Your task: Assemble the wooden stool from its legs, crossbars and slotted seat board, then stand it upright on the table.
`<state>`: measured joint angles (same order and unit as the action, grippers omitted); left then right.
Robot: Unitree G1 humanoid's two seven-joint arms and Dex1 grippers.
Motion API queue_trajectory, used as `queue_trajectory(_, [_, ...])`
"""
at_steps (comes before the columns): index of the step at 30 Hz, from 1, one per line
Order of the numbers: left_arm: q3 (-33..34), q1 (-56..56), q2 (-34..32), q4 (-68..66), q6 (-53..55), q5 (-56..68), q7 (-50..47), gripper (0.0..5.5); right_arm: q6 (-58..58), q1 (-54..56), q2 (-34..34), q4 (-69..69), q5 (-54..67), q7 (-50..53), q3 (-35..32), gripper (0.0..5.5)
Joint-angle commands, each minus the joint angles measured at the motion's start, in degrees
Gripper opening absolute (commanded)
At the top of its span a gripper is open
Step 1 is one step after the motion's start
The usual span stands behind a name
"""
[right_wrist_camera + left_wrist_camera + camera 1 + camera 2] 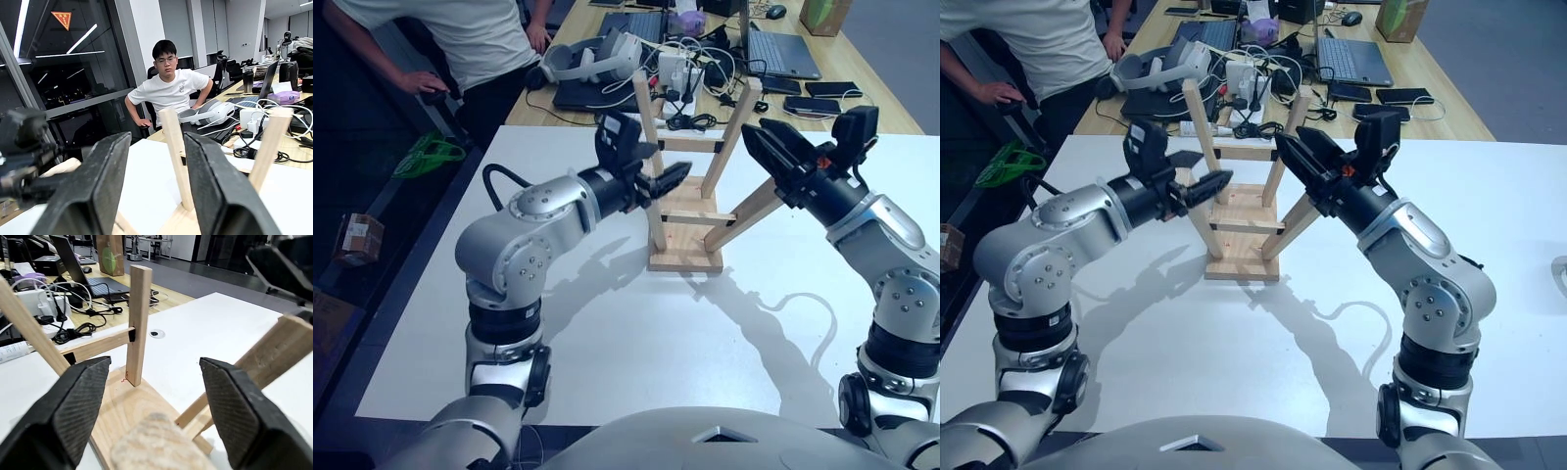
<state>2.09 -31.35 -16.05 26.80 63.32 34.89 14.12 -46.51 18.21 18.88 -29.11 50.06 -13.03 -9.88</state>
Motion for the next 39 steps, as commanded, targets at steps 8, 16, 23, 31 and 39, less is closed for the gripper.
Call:
queue_trajectory(8, [11.0, -6.6, 3.1, 1.5, 2.1, 12.3, -1.2, 3.37, 4.2, 2.5, -0.3, 5.7, -3.8, 0.2, 0.9, 2.03])
queue_trajectory(16, [25.4, -6.9, 3.9, -4.4, -5.0, 17.5, -13.1, 3.37, 4.9, 13.4, 2.5, 3.9, 15.2, -4.2, -9.9, 2.03])
queue_trajectory(23, [20.9, 2.2, 5.7, -8.2, -13.3, 2.4, -23.7, 3.37, -6.0, -3.4, 13.1, -3.6, 23.6, -13.3, -1.2, 2.03])
queue_trajectory(31, [16.3, 8.3, 9.8, -6.6, -14.7, -0.1, -24.3, 3.37, 13.5, -6.5, 10.7, 9.8, -10.4, -6.4, 3.9, 2.03])
queue_trajectory(39, [15.2, 8.7, 9.9, -7.0, -15.2, -0.3, -23.8, 3.37, 14.7, -14.2, 15.8, 11.1, -9.7, -21.8, 2.0, 2.03])
